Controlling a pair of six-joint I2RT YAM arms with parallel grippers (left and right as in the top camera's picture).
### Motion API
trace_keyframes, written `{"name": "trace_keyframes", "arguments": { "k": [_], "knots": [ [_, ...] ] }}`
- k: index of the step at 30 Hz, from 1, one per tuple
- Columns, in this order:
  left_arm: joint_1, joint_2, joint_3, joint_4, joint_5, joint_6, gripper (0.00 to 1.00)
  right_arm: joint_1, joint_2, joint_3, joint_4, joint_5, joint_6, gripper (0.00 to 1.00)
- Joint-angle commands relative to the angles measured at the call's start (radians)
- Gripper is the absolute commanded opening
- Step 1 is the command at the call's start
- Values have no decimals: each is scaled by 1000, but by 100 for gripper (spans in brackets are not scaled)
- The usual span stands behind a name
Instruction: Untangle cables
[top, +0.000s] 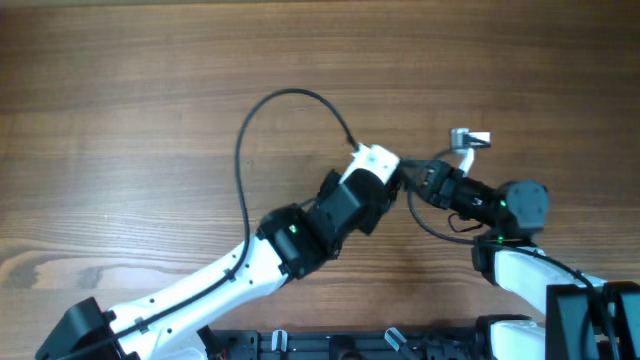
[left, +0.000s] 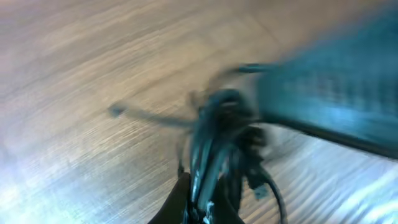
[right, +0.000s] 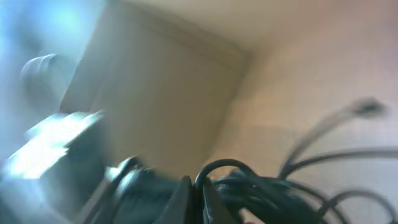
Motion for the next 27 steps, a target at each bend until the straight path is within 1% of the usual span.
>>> {"name": "trace_keyframes", "arguments": {
  "k": [1,2,3,4,5,6,7,9,11,13,15,17,18,19,20,23,24,25,26,27],
  "knots": [
    [98,-15,13,-57,-82,-423,4,-54,-6,8,231,-77,-39,4],
    [124,-15,13,-71,-61,-485,4,-62,-6,8,283,-85,-39,4],
    [140,-15,13,-78,-38,-514,4,-67,-6,8,306,-89,-38,4],
    [163,-15,13,-82,6,-547,4,-72,-6,8,307,-89,-37,4],
    [200,-15,13,-90,85,-573,4,-72,-6,8,307,-89,-66,4],
    [215,-15,13,-109,110,-594,4,-74,-6,8,307,-71,-91,4],
    [232,-15,13,-141,119,-628,4,-78,-6,8,307,-48,-102,4],
    [272,-15,13,-261,119,-706,4,-111,-6,8,307,22,-106,4],
    [318,-15,13,-362,119,-713,4,-164,-6,9,307,75,-102,4],
    [367,-15,13,-421,119,-713,4,-236,-6,9,270,106,-76,4],
    [434,-15,13,-437,119,-713,4,-328,-6,9,181,112,-69,4],
    [478,-15,13,-421,125,-711,4,-384,-6,8,90,107,-61,4],
    [500,-15,13,-381,163,-674,4,-416,-6,9,16,91,-59,4],
    [512,-15,13,-320,238,-584,4,-431,-6,8,-40,60,-61,11],
    [515,-15,13,-231,376,-423,4,-432,-6,8,-77,29,-64,22],
    [493,-15,13,-55,734,-58,4,-412,-6,8,-124,-81,-108,41],
    [482,-15,13,-27,789,19,4,-397,-6,8,-132,-108,-116,43],
    [468,-15,13,-12,812,90,4,-381,-6,8,-131,-134,-116,46],
    [449,-15,13,-15,811,171,4,-362,-6,8,-131,-151,-126,49],
    [438,-15,13,-21,811,217,4,-349,-6,8,-130,-162,-156,51]
  ]
}}
